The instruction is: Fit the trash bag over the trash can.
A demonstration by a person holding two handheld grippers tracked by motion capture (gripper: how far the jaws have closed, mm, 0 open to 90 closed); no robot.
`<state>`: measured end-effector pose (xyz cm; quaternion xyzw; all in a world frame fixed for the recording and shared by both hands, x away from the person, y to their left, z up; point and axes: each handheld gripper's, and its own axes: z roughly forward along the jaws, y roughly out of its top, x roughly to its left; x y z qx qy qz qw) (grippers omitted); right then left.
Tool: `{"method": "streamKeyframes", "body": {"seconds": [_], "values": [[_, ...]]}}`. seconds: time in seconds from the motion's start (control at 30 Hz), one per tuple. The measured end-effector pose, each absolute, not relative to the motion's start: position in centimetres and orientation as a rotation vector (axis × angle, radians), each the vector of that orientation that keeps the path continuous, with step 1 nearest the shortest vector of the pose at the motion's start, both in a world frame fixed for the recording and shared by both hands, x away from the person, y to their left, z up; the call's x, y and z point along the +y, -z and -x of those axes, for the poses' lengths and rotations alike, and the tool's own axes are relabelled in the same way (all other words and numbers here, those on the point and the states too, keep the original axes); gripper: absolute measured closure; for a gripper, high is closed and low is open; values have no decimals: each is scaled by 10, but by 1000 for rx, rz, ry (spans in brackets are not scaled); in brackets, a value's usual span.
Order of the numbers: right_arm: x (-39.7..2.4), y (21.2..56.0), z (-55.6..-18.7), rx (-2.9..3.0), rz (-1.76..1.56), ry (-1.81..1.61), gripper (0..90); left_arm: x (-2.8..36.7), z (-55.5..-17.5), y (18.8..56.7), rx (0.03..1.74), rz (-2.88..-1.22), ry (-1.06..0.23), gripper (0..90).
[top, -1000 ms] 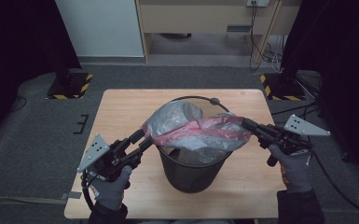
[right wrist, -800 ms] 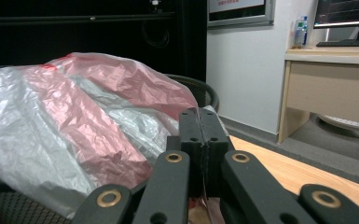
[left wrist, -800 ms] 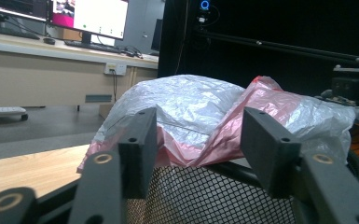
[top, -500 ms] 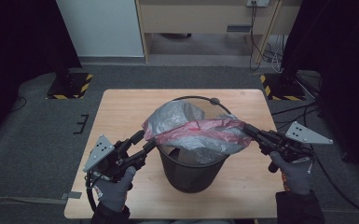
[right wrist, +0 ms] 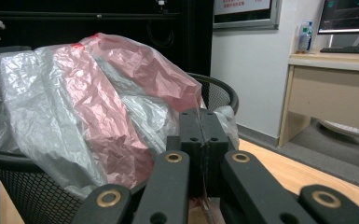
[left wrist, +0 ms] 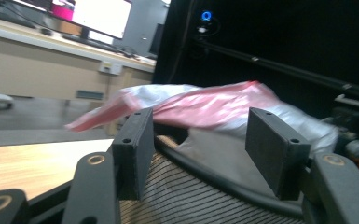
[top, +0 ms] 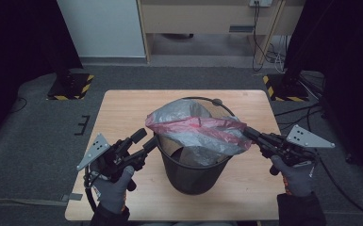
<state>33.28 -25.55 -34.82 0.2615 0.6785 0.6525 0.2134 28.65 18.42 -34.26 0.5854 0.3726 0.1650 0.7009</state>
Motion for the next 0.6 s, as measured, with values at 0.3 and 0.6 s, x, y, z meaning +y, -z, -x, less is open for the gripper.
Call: {"method": "streamKeyframes", "body": {"seconds": [0.3,0.6], "values": [[-253,347,-333,1890,-726,-1814,898,163,-303,334,813,-1325,-324,385],[-260,338,-333,1792,-759,-1861,732,161,-303,329,795,-1380,-415,387]]}}
